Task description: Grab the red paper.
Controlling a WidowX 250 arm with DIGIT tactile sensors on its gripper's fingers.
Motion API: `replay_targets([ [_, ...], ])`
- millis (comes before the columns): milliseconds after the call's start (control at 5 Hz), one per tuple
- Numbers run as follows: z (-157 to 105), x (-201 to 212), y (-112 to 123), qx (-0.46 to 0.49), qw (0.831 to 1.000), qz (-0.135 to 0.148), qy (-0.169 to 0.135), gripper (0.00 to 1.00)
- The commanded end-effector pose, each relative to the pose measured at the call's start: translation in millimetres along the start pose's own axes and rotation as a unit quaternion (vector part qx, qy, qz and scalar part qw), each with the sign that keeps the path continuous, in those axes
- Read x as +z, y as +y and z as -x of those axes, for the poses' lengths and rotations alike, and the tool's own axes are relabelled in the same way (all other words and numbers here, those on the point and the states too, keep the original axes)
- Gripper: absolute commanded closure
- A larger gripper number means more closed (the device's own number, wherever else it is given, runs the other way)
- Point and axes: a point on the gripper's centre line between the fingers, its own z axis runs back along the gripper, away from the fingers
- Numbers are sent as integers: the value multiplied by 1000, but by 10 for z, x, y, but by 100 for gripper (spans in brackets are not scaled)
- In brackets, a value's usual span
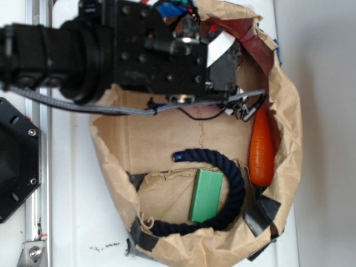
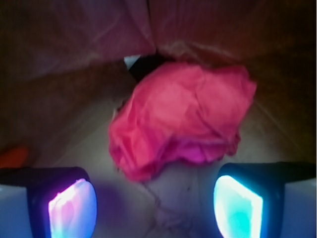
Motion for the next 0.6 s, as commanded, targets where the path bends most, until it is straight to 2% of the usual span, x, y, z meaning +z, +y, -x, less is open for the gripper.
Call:
replay_targets([
  [0,-381,20,42,21,999,7,-23,0],
  [400,-540,-176,118,19,1000,-10,-20,0],
])
